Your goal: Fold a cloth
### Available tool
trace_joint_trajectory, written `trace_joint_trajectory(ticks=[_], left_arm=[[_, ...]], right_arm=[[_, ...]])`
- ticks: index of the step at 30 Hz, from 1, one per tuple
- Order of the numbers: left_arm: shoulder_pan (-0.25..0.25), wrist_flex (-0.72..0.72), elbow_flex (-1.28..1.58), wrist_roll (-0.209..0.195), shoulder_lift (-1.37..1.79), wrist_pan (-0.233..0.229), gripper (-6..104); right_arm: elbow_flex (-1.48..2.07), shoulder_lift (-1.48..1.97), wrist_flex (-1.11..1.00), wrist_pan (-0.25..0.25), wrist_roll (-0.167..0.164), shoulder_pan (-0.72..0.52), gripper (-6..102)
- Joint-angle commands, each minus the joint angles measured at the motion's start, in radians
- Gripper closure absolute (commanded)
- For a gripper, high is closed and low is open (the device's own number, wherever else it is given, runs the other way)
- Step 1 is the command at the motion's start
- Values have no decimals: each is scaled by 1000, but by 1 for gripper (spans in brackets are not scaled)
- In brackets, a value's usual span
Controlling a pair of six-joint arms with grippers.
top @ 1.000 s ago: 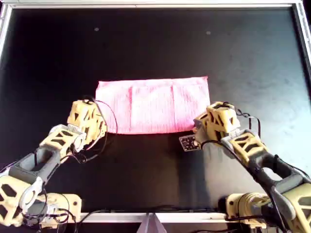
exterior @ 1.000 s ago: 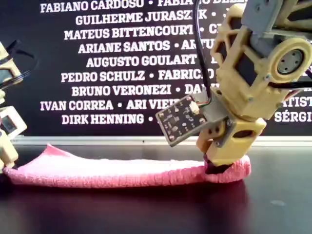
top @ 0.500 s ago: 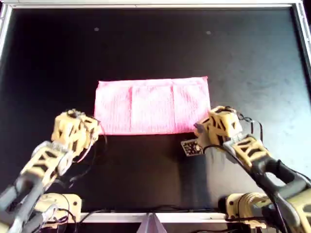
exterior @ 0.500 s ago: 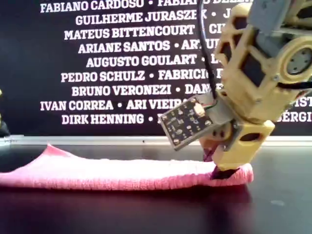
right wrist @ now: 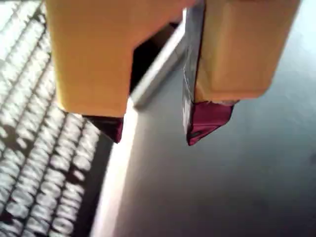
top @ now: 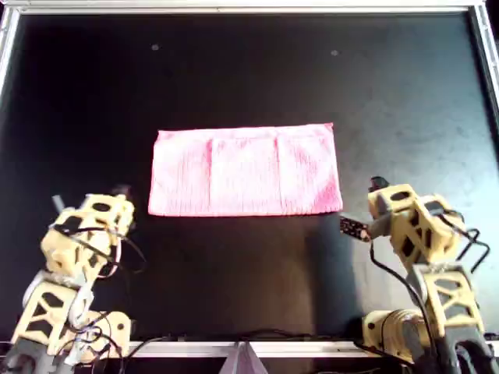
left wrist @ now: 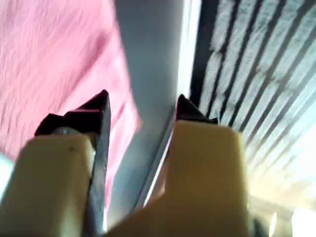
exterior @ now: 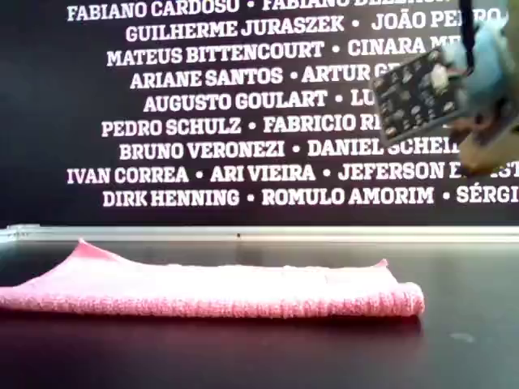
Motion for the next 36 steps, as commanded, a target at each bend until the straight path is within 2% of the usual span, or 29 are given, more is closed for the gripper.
trace_joint_trajectory(ticks=[1,5,11,13,14,20,26,29,33,36], left_arm=[[49,-9,-15,6,52,-6,50],[49,-9,-6,-5,52,-6,50],[58,-9,41,-8,57,-11,50],[58,-9,61,-3,57,-18,50],[58,-9,64,-8,57,-23,50],[60,-9,64,-9,55,-8,50],[58,-9,66,0,52,-8,50],[58,-9,66,2,51,-8,50],[58,-9,66,3,51,-8,50],[58,-9,66,3,51,-8,50]], right_arm=[[35,137,-40,-3,-3,-2,46],[103,268,-41,-18,12,-2,46],[146,430,-41,-20,12,-2,45],[158,433,-41,-8,-3,-5,44],[163,430,-41,-20,-3,-5,44],[202,408,-41,-25,-3,18,44],[57,17,-40,-26,-5,52,44],[-84,-273,-40,-34,-3,52,40],[-241,-574,-40,-109,14,48,24],[-316,-735,-41,-141,15,51,17]])
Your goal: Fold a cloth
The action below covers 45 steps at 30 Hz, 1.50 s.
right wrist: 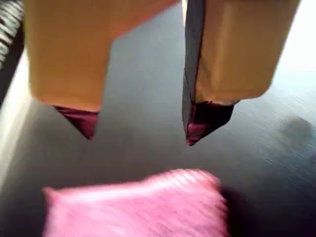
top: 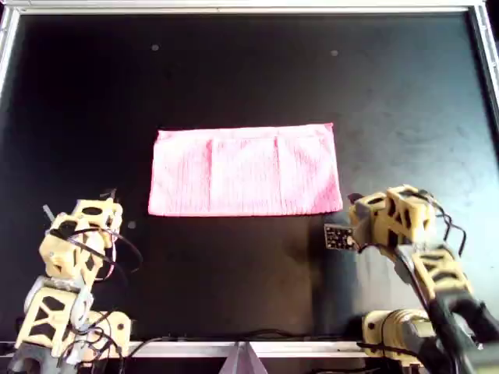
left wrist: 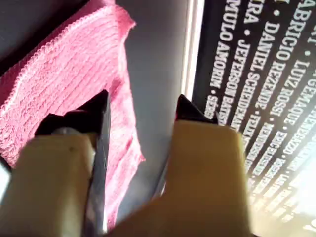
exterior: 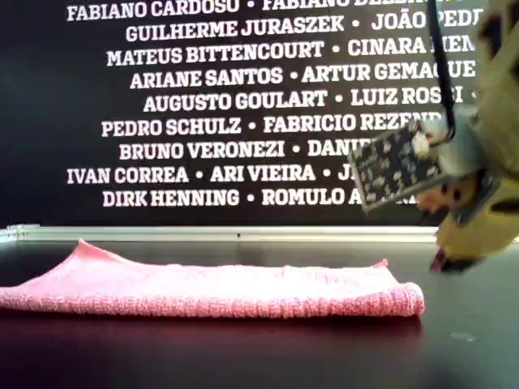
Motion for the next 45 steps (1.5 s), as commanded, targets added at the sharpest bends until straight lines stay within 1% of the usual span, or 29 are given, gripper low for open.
trace_joint_trajectory(ticks=[1,5,9,11,15,19,31,33,34,39,41,42,45], left_arm=[[26,-9,-14,6,12,2,50],[25,-9,-14,6,12,2,50],[25,-9,-14,6,12,2,50],[25,-9,-14,6,12,2,50],[25,-9,-14,6,12,2,50],[25,-9,-14,8,12,2,50],[15,-9,-14,8,12,2,50],[15,-9,-14,8,12,2,50],[15,-9,-14,8,12,2,50],[15,-9,-14,8,12,2,50],[17,-9,-14,8,12,2,50],[18,-9,-14,8,12,2,50],[18,-9,-14,8,12,2,50]], right_arm=[[-152,-175,-41,-25,8,-5,16],[-209,-299,-41,-25,14,-5,16],[-250,-339,-41,-25,64,-3,16],[-270,-342,-41,-26,74,-3,16],[-322,-400,-41,-26,74,40,16],[-397,-468,-41,-12,75,74,16],[-436,-514,-40,-25,74,80,16],[-436,-514,-40,-25,61,92,16],[-436,-514,-40,-25,61,101,16],[-436,-514,-40,-11,60,115,17],[-436,-514,-40,-9,67,115,23],[-434,-514,-40,-9,72,115,27],[-434,-514,-40,-9,74,109,47]])
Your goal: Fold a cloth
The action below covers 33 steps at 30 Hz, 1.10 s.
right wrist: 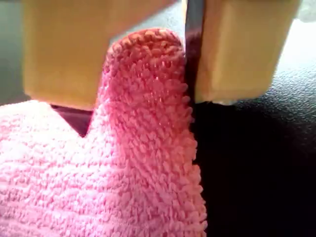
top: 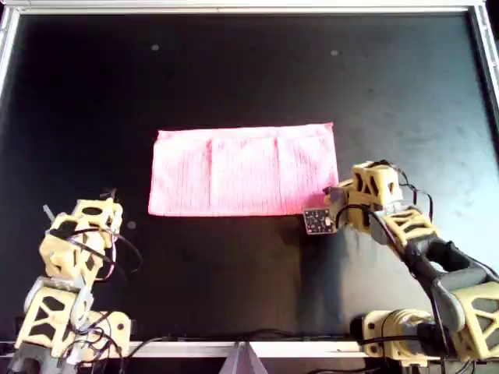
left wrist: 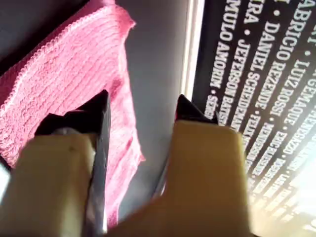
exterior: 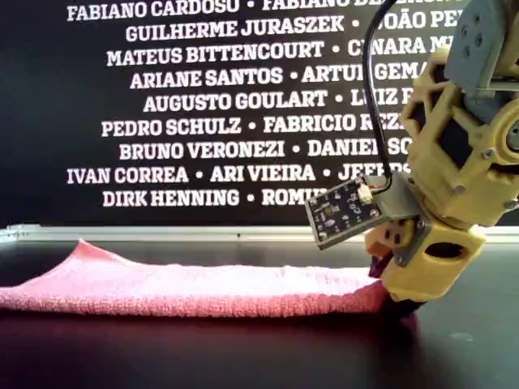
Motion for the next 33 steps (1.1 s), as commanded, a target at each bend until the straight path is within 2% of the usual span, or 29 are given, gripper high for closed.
trace_joint_trajectory(ticks=[1,5,9,18,26,33], left_arm=[[20,-9,-14,8,12,2,50],[23,-9,-14,8,12,2,50],[25,-9,-14,8,12,2,50],[25,-9,-14,8,12,2,50],[25,-9,-14,8,12,2,50],[25,-11,-14,-2,14,-9,50]], right_arm=[[-58,12,-40,3,6,-9,55],[-74,6,-58,-11,6,-11,81],[-135,-48,-58,-12,6,-9,98],[-164,-31,-57,0,6,0,97],[-160,186,-44,-12,6,9,97],[-261,186,-48,8,8,170,97]])
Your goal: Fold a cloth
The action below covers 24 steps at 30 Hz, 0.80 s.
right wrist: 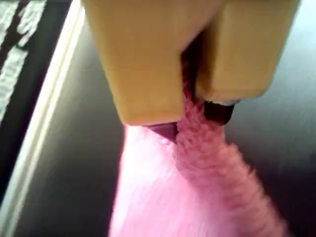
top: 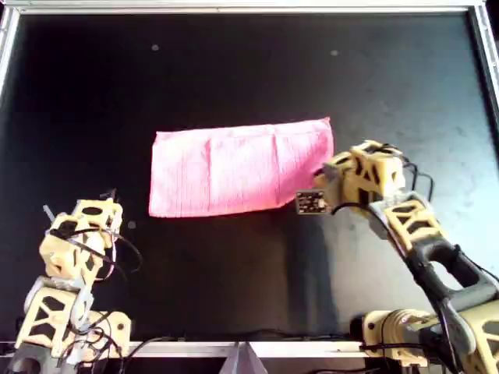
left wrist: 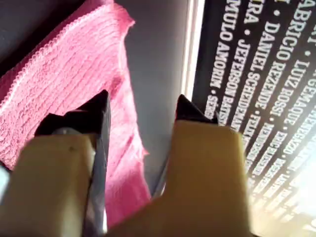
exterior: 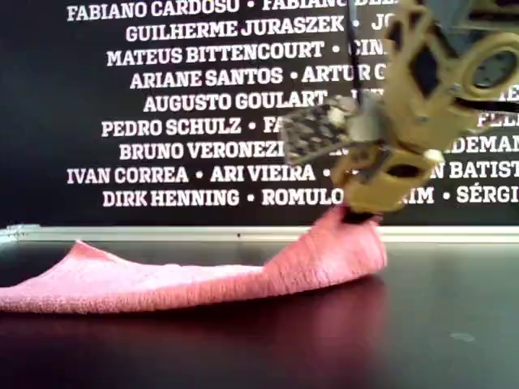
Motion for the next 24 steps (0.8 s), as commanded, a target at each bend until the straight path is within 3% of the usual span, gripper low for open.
trace_joint_trajectory(ticks=[1,7,24], left_arm=[[25,-11,-14,-2,14,-11,50],[25,-12,-14,3,17,-12,49],[25,-12,-14,6,15,-12,49]], right_arm=[[-149,6,-31,12,3,77,97],[-445,-216,-31,72,3,201,97],[-1302,-842,-29,74,-2,505,97]])
